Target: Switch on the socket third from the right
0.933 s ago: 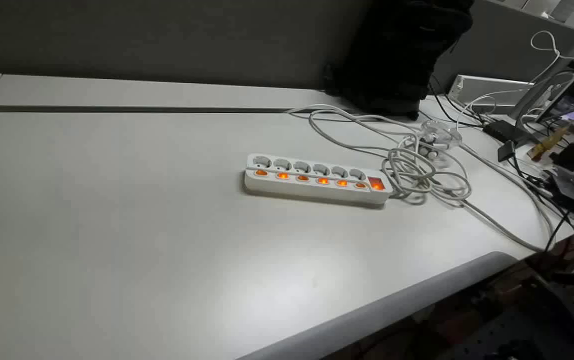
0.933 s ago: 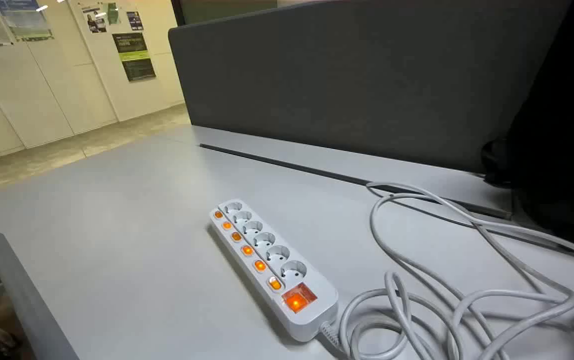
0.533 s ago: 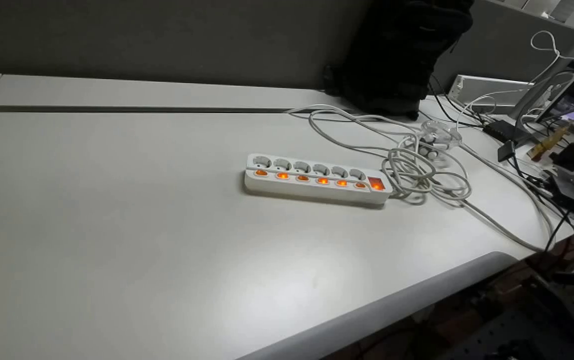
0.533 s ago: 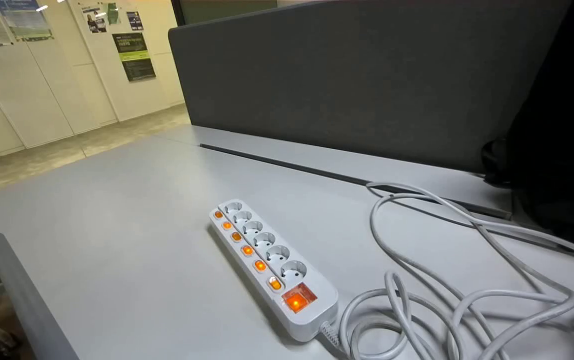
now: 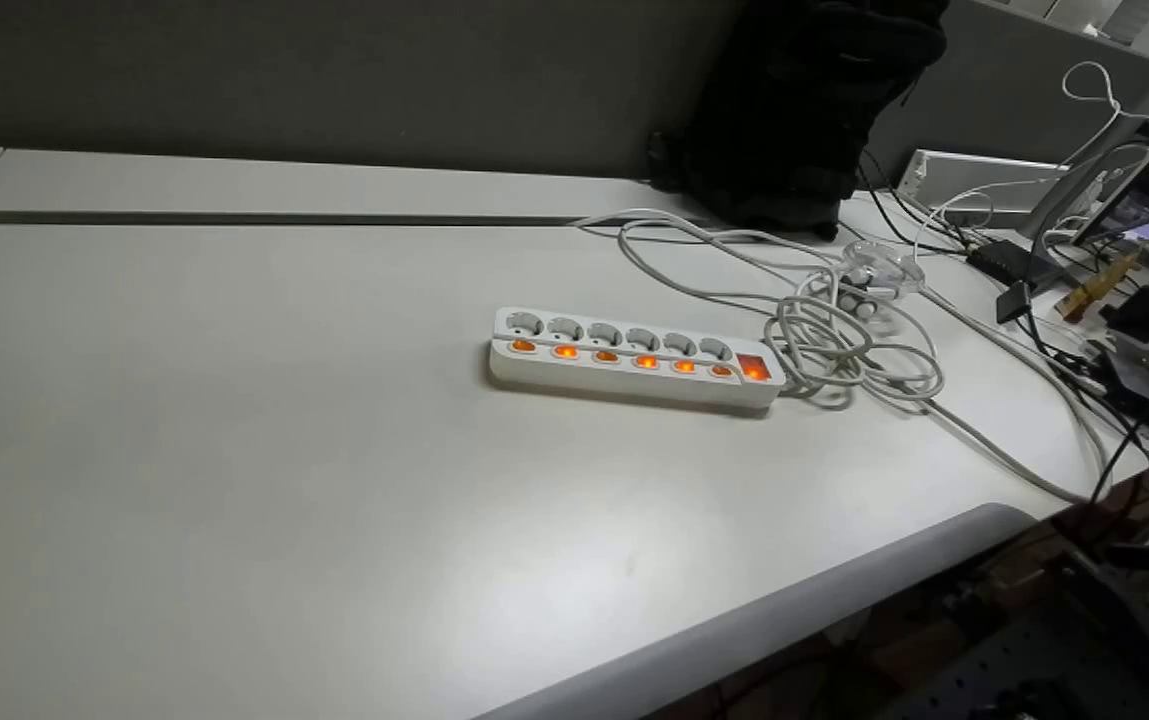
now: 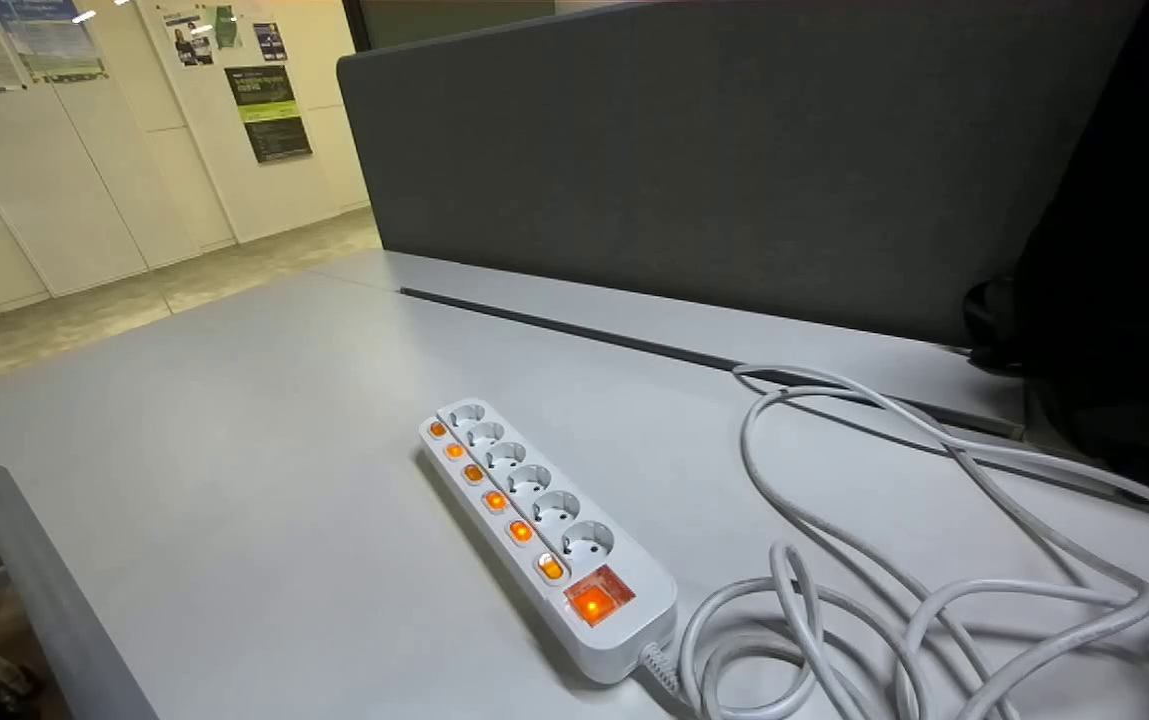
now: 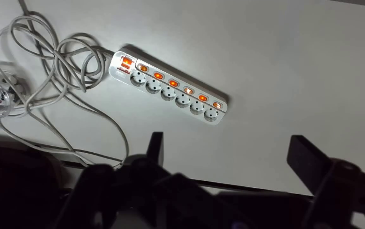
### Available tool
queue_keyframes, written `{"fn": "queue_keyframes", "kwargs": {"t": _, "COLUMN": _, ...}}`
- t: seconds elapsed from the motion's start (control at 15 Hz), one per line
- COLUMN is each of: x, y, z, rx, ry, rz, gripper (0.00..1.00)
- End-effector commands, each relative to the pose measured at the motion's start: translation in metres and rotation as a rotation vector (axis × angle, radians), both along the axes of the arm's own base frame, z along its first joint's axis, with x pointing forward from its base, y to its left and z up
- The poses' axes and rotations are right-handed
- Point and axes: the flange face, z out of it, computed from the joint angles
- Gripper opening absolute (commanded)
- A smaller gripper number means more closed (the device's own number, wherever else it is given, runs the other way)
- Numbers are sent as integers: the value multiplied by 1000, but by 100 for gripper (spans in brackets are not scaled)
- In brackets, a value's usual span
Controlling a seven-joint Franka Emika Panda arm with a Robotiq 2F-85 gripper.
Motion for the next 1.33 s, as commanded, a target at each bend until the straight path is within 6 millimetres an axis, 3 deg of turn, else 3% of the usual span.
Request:
{"fn": "queue_keyframes", "kwargs": {"t": 0.0, "x": 0, "y": 0, "z": 0, "rx": 0, "ry": 1, "rz": 0, "gripper": 100}}
{"fn": "queue_keyframes", "kwargs": {"t": 1.27, "x": 5, "y": 0, "z": -3, "rx": 2, "ry": 4, "rz": 8, "gripper": 100}}
